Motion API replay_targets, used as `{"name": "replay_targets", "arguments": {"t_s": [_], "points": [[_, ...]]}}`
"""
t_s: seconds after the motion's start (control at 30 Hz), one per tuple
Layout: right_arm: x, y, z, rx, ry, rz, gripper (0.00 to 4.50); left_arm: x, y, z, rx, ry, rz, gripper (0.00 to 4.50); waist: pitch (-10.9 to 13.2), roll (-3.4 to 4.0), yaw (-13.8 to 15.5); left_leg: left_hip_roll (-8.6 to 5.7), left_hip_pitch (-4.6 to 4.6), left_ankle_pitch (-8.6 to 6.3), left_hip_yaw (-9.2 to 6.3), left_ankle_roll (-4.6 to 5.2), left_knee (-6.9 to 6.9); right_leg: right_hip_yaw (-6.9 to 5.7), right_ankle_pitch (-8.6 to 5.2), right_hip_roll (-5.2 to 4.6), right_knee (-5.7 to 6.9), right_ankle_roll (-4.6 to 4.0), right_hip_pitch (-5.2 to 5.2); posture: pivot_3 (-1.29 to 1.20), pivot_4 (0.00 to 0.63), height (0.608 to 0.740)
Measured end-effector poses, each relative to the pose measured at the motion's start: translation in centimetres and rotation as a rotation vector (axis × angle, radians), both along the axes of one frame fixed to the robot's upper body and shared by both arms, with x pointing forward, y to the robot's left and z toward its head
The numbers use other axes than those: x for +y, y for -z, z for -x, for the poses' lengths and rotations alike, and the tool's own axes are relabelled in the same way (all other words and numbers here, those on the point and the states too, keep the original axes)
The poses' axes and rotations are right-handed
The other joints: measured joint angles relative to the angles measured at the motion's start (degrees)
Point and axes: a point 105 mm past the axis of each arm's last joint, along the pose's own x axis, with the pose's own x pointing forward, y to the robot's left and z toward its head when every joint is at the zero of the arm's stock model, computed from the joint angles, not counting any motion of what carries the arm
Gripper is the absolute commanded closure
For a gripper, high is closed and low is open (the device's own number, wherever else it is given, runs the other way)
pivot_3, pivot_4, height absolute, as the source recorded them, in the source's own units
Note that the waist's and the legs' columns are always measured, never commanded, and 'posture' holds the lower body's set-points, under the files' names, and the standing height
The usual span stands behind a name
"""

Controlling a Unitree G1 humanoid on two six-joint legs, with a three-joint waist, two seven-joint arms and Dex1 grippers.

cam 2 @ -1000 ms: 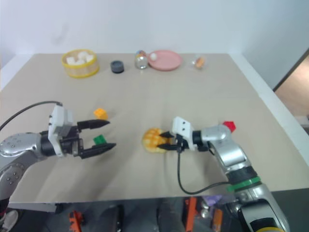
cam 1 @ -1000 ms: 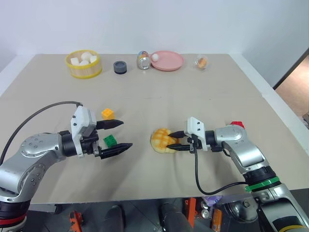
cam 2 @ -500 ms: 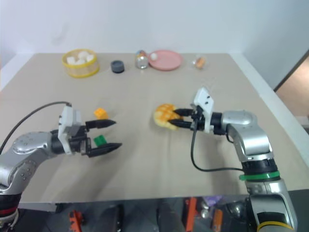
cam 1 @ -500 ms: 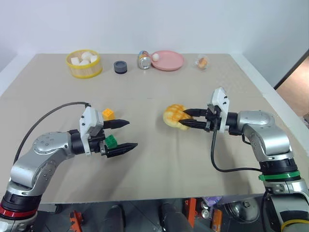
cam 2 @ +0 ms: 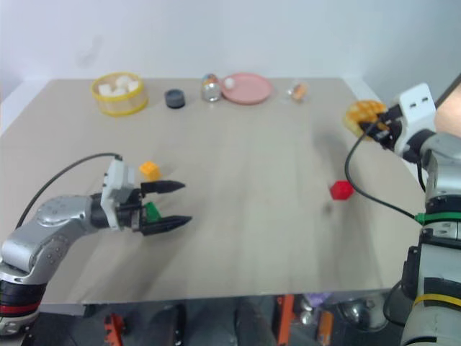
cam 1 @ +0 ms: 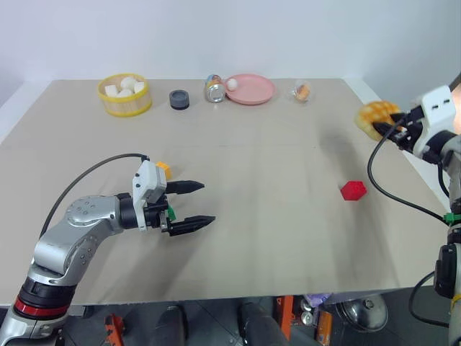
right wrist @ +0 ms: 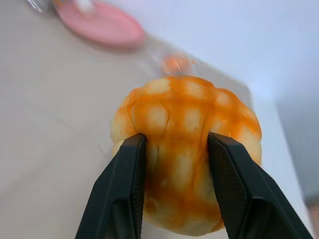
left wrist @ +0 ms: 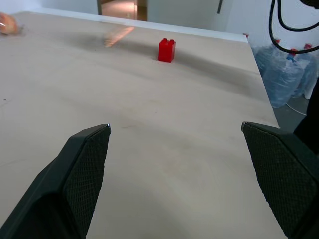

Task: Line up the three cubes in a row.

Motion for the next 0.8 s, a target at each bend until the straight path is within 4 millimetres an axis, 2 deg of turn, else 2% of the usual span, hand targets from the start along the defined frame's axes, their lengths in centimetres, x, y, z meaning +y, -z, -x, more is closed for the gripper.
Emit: {"name": "replay_targets", "arguments": {"t_s": [0.07, 0.2, 0.3, 0.33, 0.4, 0.53, 0.8], "points": [[-1.3, 1.1, 0.3, 0.038, 0.055, 0.023, 2.61, -0.1, -0.1, -0.1, -0.004, 0.004, 0.002, 0.16, 0.01, 0.12, -0.17, 0.00, 0.01, 0.00, 0.01, 0.00, 0.00, 0.02, 0.03, 0.00, 0.00, 0.04, 0.00, 0.00, 0.150, 0.740], [-2.6, 2.5, 0.9, 0.076, 0.109, 0.052, 2.61, -0.1, 0.1, -0.1, 0.001, 0.004, -0.001, 0.16, 0.01, 0.18, -0.17, 0.00, 0.03, 0.02, 0.00, 0.02, 0.06, 0.03, 0.01, 0.01, 0.00, 0.01, 0.06, 0.00, 0.150, 0.740], [-3.4, 4.4, 1.4, 0.127, 0.149, 0.052, 2.61, -0.3, 0.3, -0.1, 0.005, 0.014, -0.003, 0.16, 0.01, 0.19, -0.17, -0.06, 0.03, 0.04, 0.02, 0.04, 0.11, 0.12, 0.06, -0.01, 0.00, 0.07, 0.08, 0.00, 0.150, 0.740], [-3.5, 4.9, 1.5, 0.137, 0.160, 0.049, 2.06, -0.3, 0.3, 0.0, 0.005, 0.017, -0.004, 0.16, 0.01, 0.19, -0.20, -0.06, 0.04, 0.05, 0.06, 0.05, 0.13, 0.16, 0.09, -0.01, 0.00, 0.09, 0.09, 0.00, 0.150, 0.740], [-3.4, 5.4, 1.4, 0.147, 0.164, 0.039, 1.50, -0.3, 0.3, 0.0, 0.004, 0.019, -0.005, 0.16, 0.01, 0.20, -0.29, -0.06, 0.07, 0.08, 0.08, 0.09, 0.12, 0.19, 0.13, -0.01, 0.01, 0.11, 0.09, 0.00, 0.150, 0.740], [-2.9, 6.1, 1.2, 0.162, 0.153, 0.035, 0.08, -0.4, 0.3, 0.0, 0.003, 0.019, -0.005, 0.16, 0.01, 0.21, -0.32, -0.07, 0.10, 0.12, 0.06, 0.15, 0.13, 0.18, 0.18, 0.00, 0.01, 0.14, 0.14, 0.00, 0.150, 0.740], [-3.3, 6.8, 1.1, 0.165, 0.204, 0.049, 0.03, -0.3, 0.4, -0.1, 0.012, 0.003, -0.005, 0.16, 0.01, 0.21, -0.33, -0.09, 0.11, 0.13, 0.06, 0.15, 0.13, 0.21, 0.19, 0.00, 0.01, 0.15, 0.14, 0.00, 0.150, 0.740]]}}
